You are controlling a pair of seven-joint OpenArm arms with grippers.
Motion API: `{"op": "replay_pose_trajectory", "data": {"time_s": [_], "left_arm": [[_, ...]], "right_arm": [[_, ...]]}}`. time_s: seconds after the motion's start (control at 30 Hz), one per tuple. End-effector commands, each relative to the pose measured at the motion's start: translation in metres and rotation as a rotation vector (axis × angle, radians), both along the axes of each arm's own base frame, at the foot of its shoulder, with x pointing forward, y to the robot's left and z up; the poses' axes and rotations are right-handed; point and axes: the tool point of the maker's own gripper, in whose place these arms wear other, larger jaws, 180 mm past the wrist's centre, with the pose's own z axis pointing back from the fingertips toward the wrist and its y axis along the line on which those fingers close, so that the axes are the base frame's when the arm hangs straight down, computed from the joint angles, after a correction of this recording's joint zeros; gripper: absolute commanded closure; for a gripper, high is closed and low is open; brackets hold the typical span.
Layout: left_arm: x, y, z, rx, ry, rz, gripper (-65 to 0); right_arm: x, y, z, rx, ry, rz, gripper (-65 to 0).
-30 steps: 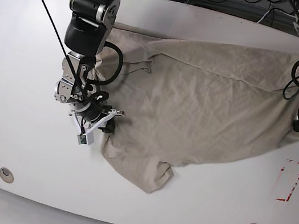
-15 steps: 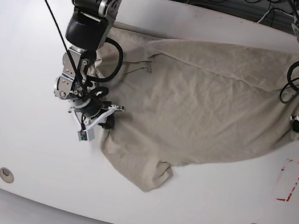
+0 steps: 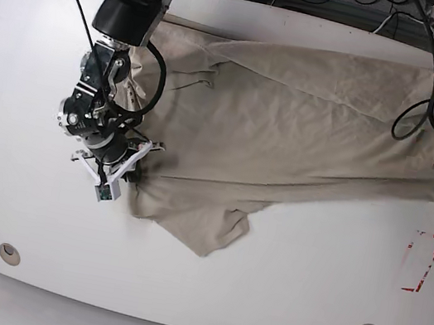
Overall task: Fold the T-shirt properly
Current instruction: 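Lift the shirt with both grippers and pull it taut between them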
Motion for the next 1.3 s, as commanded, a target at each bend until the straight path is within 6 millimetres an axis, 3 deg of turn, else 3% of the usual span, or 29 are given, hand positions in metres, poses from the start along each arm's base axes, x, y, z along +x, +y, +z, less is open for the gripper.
{"op": "replay_pose_trajectory", "data": {"time_s": [0.0,0.23,0.47,0.77,1.07,1.23,1.27], "left_arm": [[0.005,0.009,0.025,0.055,-0.025,-0.004,0.0],[0.008,-0.004,0.038,0.088,-0.044,-0.025,0.0],[0.020,-0.024,0.061,0.121,-0.110,-0.055,0.0],[0.052,-0.047,0.140,0.186,-0.272,-0.048,0.0],[0.079,-0.085,0.225,0.198,-0.517,-0.048,0.0],[0.094,-0.096,0.265,0.194,-0.585,-0.051,0.0],[0.098,-0.097,0.282,0.196,-0.621,-0.050,0.0]], "right_arm": [[-0.002,-0.009,0.022,-0.044,-0.051,-0.012,0.0],[-0.020,-0.017,0.036,-0.101,-0.067,-0.021,0.0],[-0.018,-0.024,0.058,-0.139,-0.126,-0.030,0.0],[0.009,-0.052,0.104,-0.220,-0.232,-0.044,0.0],[0.045,-0.086,0.148,-0.279,-0.305,-0.074,-0.2],[0.067,-0.105,0.187,-0.303,-0.367,-0.100,-0.2],[0.073,-0.111,0.200,-0.311,-0.388,-0.110,-0.2]]}}
